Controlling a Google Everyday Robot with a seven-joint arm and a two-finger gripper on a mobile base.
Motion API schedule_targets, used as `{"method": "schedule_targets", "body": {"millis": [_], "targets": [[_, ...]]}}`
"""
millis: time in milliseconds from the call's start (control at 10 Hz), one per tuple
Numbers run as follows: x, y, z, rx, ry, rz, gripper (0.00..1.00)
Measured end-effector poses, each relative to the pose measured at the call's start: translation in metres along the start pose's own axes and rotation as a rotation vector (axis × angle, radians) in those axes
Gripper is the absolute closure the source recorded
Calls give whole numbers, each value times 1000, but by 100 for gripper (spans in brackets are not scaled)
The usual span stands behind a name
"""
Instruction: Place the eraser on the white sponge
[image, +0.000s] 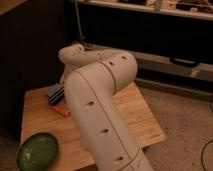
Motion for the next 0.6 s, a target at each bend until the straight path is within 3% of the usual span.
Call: {"method": "schedule_targets", "body": {"millis": [400,500,600], "targets": [[5,6,30,14,37,-29,20],[4,6,36,-4,44,-26,20],[1,4,43,-72,50,-11,20]]}}
